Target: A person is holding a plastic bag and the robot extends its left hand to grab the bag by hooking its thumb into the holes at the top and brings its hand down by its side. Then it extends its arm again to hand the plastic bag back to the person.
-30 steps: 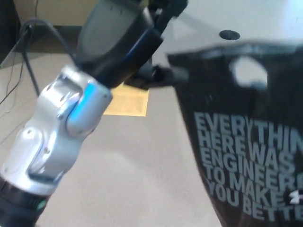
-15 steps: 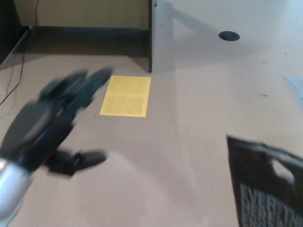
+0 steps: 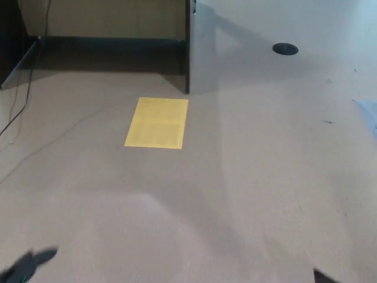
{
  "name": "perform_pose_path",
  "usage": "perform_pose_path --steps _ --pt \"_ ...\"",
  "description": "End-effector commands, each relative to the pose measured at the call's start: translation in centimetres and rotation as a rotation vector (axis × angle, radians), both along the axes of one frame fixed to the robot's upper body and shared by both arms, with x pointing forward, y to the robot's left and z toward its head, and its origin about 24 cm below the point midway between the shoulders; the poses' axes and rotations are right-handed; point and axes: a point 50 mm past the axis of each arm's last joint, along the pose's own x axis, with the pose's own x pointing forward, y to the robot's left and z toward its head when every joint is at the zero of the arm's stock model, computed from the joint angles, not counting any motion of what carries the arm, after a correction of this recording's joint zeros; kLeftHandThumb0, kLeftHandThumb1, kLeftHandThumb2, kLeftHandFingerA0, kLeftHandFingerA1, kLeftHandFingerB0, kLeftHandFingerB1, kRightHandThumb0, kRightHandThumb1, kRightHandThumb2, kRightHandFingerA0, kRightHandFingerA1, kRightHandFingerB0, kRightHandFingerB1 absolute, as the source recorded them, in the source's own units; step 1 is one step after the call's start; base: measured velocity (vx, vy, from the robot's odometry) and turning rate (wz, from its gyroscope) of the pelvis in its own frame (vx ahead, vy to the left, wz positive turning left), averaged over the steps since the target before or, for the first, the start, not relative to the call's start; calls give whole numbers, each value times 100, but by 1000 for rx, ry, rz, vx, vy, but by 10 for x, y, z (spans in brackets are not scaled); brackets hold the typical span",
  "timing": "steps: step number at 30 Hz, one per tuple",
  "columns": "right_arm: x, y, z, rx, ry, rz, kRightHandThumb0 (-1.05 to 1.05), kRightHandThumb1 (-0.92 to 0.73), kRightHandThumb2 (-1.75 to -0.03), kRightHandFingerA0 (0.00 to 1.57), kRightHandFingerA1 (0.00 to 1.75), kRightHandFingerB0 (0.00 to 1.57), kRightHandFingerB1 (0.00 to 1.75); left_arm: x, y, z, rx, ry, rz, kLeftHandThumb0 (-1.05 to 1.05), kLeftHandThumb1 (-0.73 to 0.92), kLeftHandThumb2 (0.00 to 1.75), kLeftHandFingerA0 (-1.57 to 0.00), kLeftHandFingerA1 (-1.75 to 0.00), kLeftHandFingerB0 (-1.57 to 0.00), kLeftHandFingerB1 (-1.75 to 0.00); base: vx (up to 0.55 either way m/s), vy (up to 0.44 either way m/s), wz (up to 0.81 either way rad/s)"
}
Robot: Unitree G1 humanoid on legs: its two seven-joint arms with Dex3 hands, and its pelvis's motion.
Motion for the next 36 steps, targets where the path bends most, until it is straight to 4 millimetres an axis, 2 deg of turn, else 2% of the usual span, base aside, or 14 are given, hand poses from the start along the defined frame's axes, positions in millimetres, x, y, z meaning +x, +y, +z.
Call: perform_pose_path --steps 1,8,9,10,11,12,16,17,18,20,21,24,25,36 --pt "-2 -9 1 -2 -3 -69 -39 -72 -62 64 46 53 39 -48 35 -46 -22 48 261 -64 45 74 -23 -44 -13 -37 0 0 0" --pt "2 -8 2 2 -10 -73 -39 -72 -62 63 45 55 40 -63 51 -62 -13 166 365 -66 46 75 -16 -42 -13 -37 0 0 0" --pt "2 -8 2 5 -11 -78 -39 -72 -62 64 46 55 39 -63 52 -62 -18 170 374 -61 58 57 -23 -34 -20 -27 0 0 0" --pt "2 -8 2 7 -11 -80 -39 -72 -62 64 46 55 39 -64 53 -63 -20 171 377 -61 58 57 -23 -34 -20 -27 0 0 0" --pt "3 -8 3 -2 -20 -71 -39 -72 -62 68 55 56 40 -64 54 -63 -38 180 387 -60 58 59 -21 -35 -20 -28 0 0 0" --pt "4 -8 3 -2 -23 -69 -39 -72 -62 69 52 56 40 -63 55 -64 -43 192 394 -66 47 79 -21 -48 -13 -38 0 0 0" --pt "6 -8 5 -3 -34 -67 -40 -72 -62 69 54 56 40 -62 61 -70 -96 283 434 -70 50 82 -21 -47 -10 -38 0 0 0" --pt "11 -11 8 -8 -44 -83 -40 -72 -62 69 56 57 40 -54 59 -70 -117 295 430 -64 61 59 -45 -40 -21 -29 0 0 0" --pt "11 -13 9 -6 -46 -91 -40 -72 -62 68 53 56 40 -52 58 -71 -100 298 411 -64 61 59 -48 -40 -23 -29 0 0 0" --pt "10 -15 10 -13 -49 -84 -40 -72 -62 68 51 56 40 -54 56 -74 -101 312 410 -64 60 59 -44 -42 -24 -29 0 0 0" --pt "9 -15 9 -14 -48 -78 -40 -72 -62 66 47 56 40 -56 54 -75 -102 314 404 -65 49 80 -30 -50 -16 -40 0 0 0" --pt "7 -13 9 -5 -50 -73 -39 -71 -62 66 48 56 41 -59 54 -76 -96 319 405 -64 48 80 -30 -49 -17 -40 0 0 0" --pt "8 -13 9 -3 -52 -74 -39 -71 -62 67 50 56 40 -58 54 -75 -92 318 404 -61 56 59 -40 -41 -23 -30 0 0 0" --pt "16 -11 11 2 -60 -80 -39 -72 -62 66 48 56 40 -49 55 -72 -80 313 381 -61 60 59 -43 -44 -24 -29 0 0 0"
